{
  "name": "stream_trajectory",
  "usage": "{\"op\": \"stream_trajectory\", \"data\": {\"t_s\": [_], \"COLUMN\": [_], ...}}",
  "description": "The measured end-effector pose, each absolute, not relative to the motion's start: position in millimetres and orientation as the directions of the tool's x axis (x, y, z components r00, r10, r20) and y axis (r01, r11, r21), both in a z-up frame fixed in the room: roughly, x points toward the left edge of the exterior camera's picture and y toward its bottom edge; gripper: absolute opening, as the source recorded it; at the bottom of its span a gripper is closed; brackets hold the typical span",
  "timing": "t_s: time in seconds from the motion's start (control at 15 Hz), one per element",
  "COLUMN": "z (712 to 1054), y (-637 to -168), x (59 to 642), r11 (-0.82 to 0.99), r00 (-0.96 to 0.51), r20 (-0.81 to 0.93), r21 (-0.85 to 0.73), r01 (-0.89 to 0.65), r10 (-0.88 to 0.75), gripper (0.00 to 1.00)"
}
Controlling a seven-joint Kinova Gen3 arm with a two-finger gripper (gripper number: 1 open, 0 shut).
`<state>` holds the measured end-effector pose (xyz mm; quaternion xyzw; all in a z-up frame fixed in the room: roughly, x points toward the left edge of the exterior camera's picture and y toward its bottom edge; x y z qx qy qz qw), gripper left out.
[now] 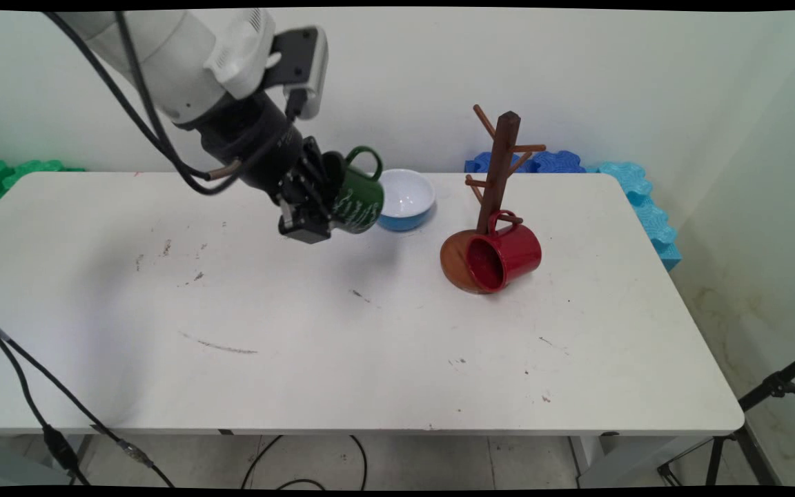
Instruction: Place the picked object on the table
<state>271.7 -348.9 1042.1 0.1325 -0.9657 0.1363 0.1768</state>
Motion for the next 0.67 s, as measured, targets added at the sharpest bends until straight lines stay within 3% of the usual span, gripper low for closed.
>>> {"op": "stream_trajectory", "data": {"t_s": [0.67], "z": [1000], "y": [-381], "x": [260], "r11": [0.934], "r00": [-0.962], "r20": [0.117], "r21": [-0.233], "r01": [-0.269], "r10": [-0.248], "gripper": [0.0]}}
